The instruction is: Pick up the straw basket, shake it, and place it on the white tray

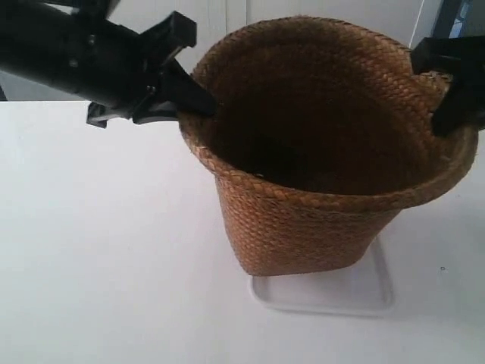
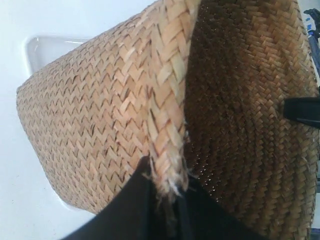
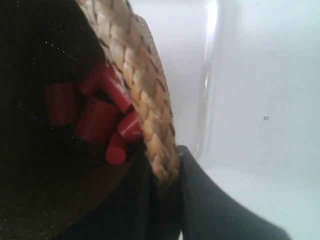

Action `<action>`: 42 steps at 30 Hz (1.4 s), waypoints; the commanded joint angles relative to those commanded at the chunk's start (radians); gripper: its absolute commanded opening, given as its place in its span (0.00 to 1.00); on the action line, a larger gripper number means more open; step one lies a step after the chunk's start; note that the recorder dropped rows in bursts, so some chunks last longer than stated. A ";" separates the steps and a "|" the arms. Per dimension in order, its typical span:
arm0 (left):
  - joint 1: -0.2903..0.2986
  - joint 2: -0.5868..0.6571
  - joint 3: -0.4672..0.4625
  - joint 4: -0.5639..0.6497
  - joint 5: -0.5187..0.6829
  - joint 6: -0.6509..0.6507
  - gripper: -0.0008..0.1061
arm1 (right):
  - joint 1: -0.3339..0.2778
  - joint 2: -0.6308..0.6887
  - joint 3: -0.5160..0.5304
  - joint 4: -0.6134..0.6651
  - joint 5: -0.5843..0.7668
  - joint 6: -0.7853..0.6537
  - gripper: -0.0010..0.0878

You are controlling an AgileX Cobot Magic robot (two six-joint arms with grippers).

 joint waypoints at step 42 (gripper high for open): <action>0.048 -0.181 -0.155 0.260 0.149 0.068 0.69 | -0.004 -0.249 -0.071 0.092 -0.103 -0.094 0.78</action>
